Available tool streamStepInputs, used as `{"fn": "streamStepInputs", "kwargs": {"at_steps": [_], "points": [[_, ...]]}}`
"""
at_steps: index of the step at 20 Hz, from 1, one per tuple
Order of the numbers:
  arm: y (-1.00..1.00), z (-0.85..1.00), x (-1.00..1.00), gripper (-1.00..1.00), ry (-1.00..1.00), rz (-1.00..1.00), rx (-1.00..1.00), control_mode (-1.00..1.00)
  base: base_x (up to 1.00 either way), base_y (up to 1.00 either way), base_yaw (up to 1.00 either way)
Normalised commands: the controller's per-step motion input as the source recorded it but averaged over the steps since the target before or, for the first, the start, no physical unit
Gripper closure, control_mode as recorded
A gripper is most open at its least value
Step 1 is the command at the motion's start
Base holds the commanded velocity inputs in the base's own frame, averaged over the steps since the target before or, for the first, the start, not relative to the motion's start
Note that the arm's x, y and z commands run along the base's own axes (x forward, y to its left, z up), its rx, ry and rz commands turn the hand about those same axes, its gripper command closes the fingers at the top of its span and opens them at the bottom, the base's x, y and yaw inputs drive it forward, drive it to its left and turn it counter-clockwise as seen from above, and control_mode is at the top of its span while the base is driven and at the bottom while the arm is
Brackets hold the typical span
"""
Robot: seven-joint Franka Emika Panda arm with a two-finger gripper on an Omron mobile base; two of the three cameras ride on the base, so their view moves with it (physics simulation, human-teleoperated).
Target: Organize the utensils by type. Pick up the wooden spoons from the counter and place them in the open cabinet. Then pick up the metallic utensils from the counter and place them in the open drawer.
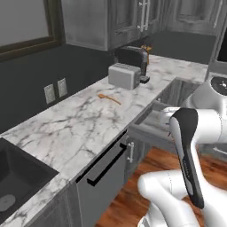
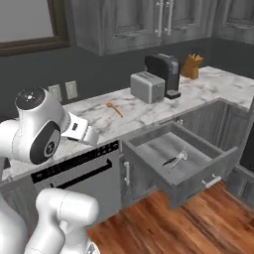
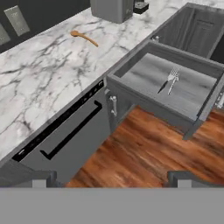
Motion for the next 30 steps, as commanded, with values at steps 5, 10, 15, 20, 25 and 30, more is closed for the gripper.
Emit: {"fn": "streamStepInputs", "kwargs": {"at_steps": [5,10,15,20,25,30], "points": [[0.00,0.00,0.00,-1.00,0.00,0.00,0.00,1.00,0.80,-0.21,0.67],[0.00,0.00,0.00,-1.00,0.00,0.00,0.00,1.00,0.04,-0.06,0.49],[0.00,0.00,0.00,-1.00,0.00,0.00,0.00,1.00,0.28,-0.02,0.22],[0.00,0.00,0.00,-1.00,0.00,0.00,0.00,1.00,0.40,-0.24,0.16],[0.00,0.00,0.00,-1.00,0.00,0.00,0.00,1.00,0.22,-0.38,0.11],[0.00,0.00,0.00,-1.00,0.00,0.00,0.00,1.00,0.45,-0.19,0.11]]}}
